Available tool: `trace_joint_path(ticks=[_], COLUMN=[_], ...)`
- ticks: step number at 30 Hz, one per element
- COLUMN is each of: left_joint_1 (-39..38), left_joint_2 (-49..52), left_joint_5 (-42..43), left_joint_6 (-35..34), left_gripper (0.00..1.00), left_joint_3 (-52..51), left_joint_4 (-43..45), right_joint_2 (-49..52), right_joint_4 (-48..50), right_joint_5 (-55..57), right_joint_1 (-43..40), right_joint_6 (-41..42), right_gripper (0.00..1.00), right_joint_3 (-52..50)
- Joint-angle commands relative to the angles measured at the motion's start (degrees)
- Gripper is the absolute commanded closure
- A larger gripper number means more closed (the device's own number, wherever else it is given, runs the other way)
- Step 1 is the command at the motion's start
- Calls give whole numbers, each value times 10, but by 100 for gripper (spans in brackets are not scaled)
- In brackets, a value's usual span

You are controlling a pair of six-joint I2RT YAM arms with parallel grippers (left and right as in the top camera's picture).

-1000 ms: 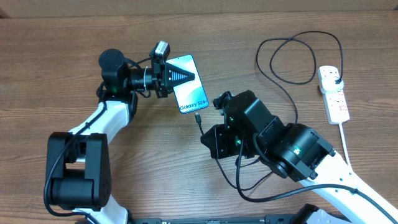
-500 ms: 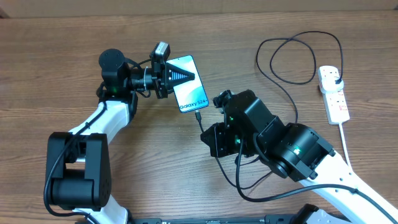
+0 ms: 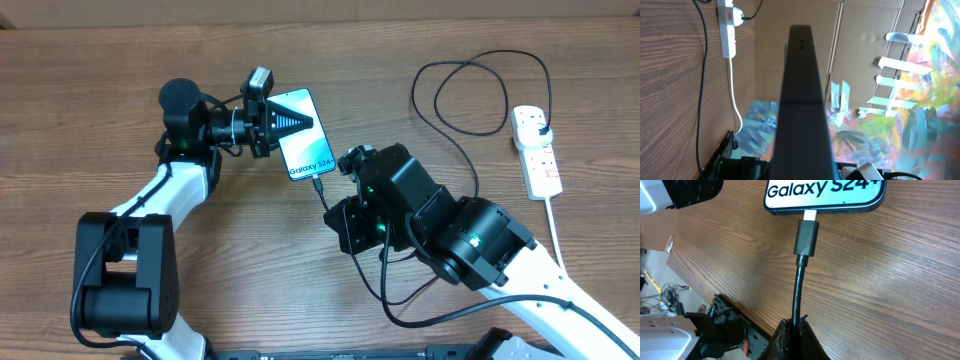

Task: Plug charger to phone and switch on socket
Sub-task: 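Push the USB-C plug upward into the phone's port with the right gripper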

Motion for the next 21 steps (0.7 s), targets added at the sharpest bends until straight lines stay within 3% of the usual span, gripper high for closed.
trace_joint_path(ticks=[1, 21], left_joint_1=[-1, -9], left_joint_2=[-3, -3], left_joint_5=[-4, -17], left_joint_6=[-5, -32], left_gripper=[96, 96], left_joint_3=[15, 15], left_joint_4=[4, 0], right_joint_2=[2, 5], right_joint_4=[-3, -2], right_joint_5=[15, 26], right_joint_1=[2, 2], right_joint_6=[-17, -18], right_gripper=[96, 96], right_joint_3=[1, 1])
